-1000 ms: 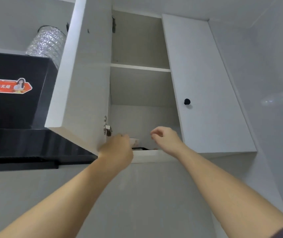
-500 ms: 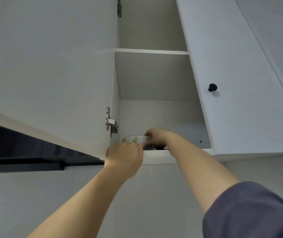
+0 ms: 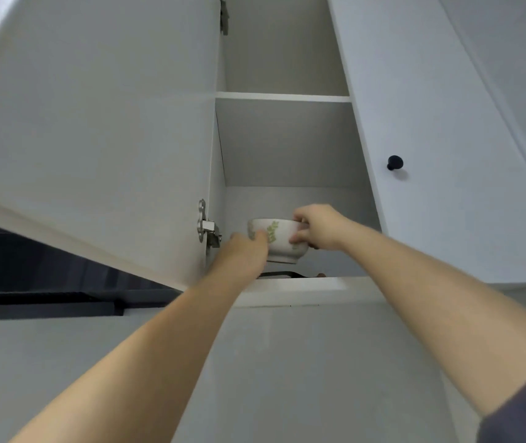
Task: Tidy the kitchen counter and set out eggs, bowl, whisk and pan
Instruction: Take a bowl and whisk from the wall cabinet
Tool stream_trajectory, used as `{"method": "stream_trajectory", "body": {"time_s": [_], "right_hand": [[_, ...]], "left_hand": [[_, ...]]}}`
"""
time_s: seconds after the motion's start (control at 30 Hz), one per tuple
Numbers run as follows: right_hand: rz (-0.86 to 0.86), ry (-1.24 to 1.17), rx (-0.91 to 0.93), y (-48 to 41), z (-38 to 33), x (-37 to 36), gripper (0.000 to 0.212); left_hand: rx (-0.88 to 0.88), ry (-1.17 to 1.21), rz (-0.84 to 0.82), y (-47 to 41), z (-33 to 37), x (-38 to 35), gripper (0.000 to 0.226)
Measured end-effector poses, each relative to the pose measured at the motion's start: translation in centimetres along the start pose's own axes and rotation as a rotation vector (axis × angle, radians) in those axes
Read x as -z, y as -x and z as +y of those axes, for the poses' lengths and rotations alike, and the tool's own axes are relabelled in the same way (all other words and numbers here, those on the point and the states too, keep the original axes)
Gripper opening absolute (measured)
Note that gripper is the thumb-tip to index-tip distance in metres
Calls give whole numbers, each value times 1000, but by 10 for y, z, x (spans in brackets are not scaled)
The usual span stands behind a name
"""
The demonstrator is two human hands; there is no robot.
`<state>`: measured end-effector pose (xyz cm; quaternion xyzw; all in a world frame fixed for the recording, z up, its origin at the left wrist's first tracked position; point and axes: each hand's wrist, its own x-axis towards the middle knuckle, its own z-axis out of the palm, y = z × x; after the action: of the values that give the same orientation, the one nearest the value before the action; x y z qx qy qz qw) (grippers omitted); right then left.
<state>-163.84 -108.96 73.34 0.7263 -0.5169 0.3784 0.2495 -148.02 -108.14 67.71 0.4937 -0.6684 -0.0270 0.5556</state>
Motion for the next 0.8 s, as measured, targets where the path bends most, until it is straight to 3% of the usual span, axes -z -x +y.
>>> {"method": "stream_trajectory", "body": {"time_s": [0.13, 0.23, 0.43, 0.57, 0.63, 0.7, 0.8], "right_hand": [[15, -58, 61, 11, -7, 26, 24], [50, -92, 104, 17, -11, 38, 21], [79, -129, 123, 31, 6, 36, 20], [-30, -529, -239, 36, 31, 17, 52], [-173, -353, -368, 32, 39, -3, 43], [-255, -163, -357, 23, 39, -20, 34], [-413, 80, -298, 8, 28, -35, 21]], "left_hand": [[199, 553, -147, -11, 31, 9, 67], [268, 914, -306, -5, 43, 16, 46], [313, 1132, -280, 7, 39, 16, 27], [301, 1195, -224, -4, 28, 3, 20], [283, 1239, -185, -12, 19, -4, 29], [275, 1267, -151, -20, 12, -11, 50], [273, 1287, -135, -26, 7, -13, 53]]}}
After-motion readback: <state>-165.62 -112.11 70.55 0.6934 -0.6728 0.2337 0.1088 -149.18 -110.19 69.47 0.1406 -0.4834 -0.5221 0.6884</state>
